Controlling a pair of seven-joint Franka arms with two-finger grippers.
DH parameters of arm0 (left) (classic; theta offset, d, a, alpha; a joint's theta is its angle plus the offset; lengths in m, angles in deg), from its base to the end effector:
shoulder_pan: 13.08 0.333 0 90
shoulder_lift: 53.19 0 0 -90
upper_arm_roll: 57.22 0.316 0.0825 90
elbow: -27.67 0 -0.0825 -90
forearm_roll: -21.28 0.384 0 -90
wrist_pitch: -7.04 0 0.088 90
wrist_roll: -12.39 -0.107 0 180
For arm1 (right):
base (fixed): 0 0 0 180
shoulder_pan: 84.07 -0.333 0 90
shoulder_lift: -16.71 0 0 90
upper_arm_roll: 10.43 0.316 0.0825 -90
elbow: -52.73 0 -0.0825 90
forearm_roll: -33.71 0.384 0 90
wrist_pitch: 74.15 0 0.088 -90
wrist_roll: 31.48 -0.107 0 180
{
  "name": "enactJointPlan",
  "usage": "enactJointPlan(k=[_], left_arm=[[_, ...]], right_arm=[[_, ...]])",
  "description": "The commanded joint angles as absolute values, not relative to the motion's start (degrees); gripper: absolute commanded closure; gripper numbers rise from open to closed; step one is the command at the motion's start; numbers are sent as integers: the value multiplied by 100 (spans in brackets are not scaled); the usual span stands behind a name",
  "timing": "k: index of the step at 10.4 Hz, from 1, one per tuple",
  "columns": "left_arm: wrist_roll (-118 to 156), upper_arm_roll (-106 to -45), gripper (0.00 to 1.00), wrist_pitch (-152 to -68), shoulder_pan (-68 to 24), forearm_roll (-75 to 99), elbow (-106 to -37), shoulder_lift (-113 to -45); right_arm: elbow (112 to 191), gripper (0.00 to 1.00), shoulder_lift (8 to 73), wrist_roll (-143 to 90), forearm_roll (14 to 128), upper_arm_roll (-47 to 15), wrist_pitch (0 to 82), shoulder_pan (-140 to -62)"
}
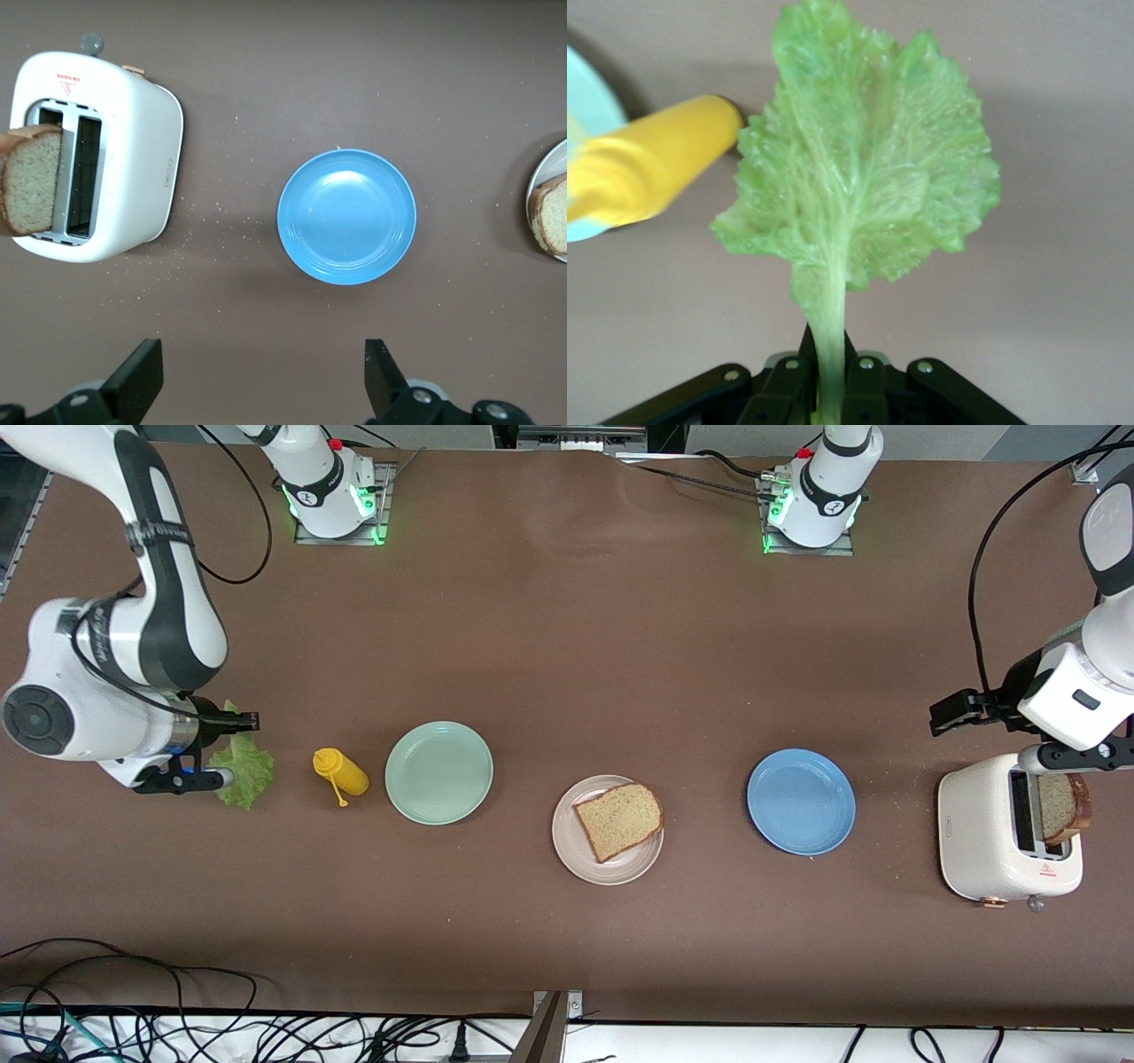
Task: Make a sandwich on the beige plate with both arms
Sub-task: 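Carry the lettuce leaf with the right gripper over the beige plate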
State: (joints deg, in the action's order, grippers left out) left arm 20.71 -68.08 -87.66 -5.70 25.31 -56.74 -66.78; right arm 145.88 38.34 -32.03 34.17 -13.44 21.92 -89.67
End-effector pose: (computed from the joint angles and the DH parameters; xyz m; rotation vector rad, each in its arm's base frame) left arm 0.6270 -0.0187 0.5394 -3.1072 -0.1257 0.0785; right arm 0.6246 0.0323 0.3810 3.0790 0.0523 -0.5058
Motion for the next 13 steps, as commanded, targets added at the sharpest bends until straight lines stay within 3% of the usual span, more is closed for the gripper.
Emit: enactJointPlan(k=[1,5,10,13], left_arm=[[1934,-6856,0,-8788,-499,2506,-5811,-6567],[1942,-6856,0,-8788,-473,2497,-5811,-6576],[1942,-6865,0,-8788,-473,2505,-5811,-6584],[1942,-6865,0,-8788,-473,2497,-5811,-6593]], right_arm=[[13801,100,3859,-4207,3327,-1351,1490,-9565],[13422,100,4139,-6210,3703,-1316,1829,-10471],[13246,100,5017,-8513,4426,-1316,3841,-11481],[11975,100,6141,-10402,4487,-1264,4483,-12036]])
